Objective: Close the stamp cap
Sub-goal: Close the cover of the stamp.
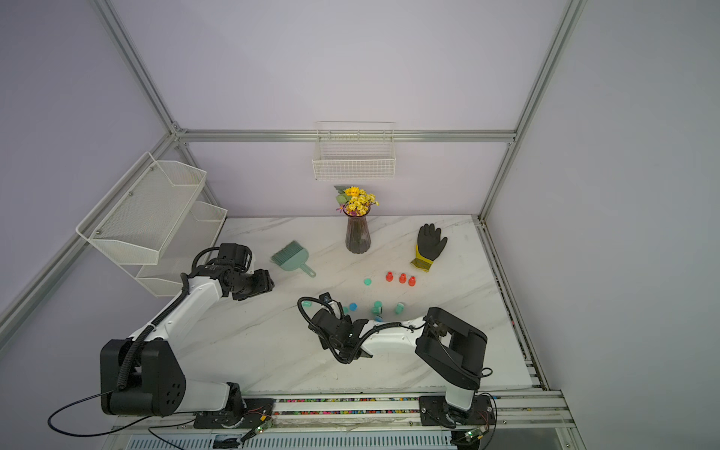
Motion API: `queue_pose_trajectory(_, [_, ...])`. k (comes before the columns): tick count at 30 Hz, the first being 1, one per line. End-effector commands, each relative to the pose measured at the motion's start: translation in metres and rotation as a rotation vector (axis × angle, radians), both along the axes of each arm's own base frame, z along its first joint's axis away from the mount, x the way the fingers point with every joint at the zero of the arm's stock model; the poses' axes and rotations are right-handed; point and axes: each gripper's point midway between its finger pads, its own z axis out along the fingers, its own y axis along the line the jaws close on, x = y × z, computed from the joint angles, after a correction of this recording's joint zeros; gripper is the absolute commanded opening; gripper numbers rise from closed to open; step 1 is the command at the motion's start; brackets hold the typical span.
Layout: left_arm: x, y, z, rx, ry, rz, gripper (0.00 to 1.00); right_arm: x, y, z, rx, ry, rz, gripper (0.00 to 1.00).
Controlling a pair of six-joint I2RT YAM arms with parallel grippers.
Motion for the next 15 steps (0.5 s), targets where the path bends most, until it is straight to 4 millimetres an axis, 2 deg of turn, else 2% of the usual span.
queue_pose_trajectory(1, [0.009,0.002,0.008,0.009,-0.04,-0.015,0.66,0.001,0.003,0.01,0.033,-0.007,-0.012,0.0])
queue_pose_trajectory(10, [0.009,0.003,0.008,0.006,-0.042,-0.015,0.66,0.003,-0.002,-0.008,-0.023,-0.003,-0.02,0.0])
queue_pose_trajectory(15, [0.009,0.003,0.009,0.004,-0.043,-0.014,0.66,0.004,-0.003,-0.008,-0.026,-0.016,-0.023,0.0])
